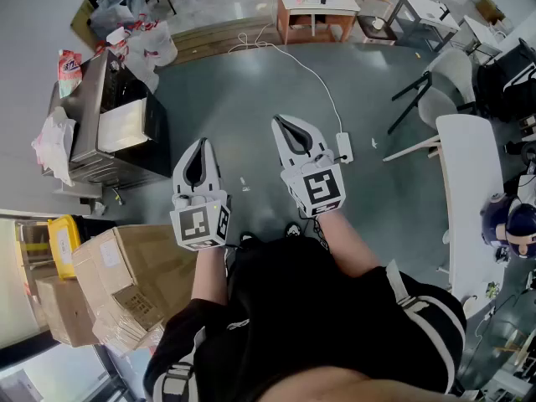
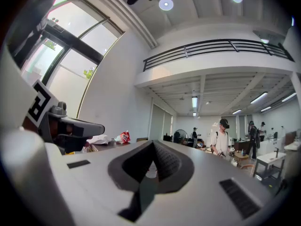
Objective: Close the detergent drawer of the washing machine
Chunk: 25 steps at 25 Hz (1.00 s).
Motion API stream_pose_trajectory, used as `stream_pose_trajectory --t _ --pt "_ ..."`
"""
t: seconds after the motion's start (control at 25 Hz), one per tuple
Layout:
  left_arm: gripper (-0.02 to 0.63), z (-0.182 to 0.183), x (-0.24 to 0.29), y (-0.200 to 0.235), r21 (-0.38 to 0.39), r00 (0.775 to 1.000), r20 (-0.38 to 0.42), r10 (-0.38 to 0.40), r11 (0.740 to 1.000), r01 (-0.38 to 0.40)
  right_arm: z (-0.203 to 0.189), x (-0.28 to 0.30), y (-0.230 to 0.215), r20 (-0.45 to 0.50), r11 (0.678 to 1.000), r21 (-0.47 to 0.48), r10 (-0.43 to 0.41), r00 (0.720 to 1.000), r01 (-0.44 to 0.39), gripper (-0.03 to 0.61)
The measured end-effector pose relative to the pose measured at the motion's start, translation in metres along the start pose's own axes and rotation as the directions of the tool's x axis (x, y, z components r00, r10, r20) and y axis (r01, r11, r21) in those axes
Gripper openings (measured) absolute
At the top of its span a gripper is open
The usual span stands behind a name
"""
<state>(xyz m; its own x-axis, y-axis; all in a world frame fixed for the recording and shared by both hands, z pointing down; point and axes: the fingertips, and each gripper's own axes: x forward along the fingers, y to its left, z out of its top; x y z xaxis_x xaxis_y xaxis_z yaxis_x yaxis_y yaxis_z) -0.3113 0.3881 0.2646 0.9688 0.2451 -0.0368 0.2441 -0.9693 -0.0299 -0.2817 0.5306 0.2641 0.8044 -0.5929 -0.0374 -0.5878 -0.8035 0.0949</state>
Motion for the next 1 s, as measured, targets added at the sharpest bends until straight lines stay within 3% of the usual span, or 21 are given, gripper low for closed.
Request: stream_pose_trajectory --t 0.32,0.6,0.72,0.8,1.0 --pt "0.005 -0.003 -0.008 0.008 0.005 1.000 -0.007 0.008 1.000 -0.008 0.001 0.005 0.019 -0.006 0.999 -0.041 0.024 1.000 -0.024 0.005" --pt "0.008 -0.020 -0.015 0.017 -0.021 0.999 -0.032 -0.008 1.000 0.007 -0.010 0.011 0.049 -0.017 0.995 -0.021 0.092 0.996 -0.093 0.010" --pt "0.009 -0.032 -0.018 0.028 -0.036 0.998 -0.068 -0.009 0.999 0.006 -0.018 0.014 0.062 -0.035 0.994 -0.020 0.106 0.994 -0.107 0.074" --pt "0.119 -0.039 -0.020 0.037 -0.052 0.996 -0.090 -0.020 0.999 0.015 -0.020 0.017 0.068 -0.047 0.995 -0.022 0.096 0.994 -0.098 0.079" --pt "0.121 -0.047 -0.025 0.056 -0.069 0.994 -0.091 -0.057 0.996 0.051 -0.024 0.027 0.080 -0.072 0.998 -0.015 0.065 0.995 -0.067 0.106"
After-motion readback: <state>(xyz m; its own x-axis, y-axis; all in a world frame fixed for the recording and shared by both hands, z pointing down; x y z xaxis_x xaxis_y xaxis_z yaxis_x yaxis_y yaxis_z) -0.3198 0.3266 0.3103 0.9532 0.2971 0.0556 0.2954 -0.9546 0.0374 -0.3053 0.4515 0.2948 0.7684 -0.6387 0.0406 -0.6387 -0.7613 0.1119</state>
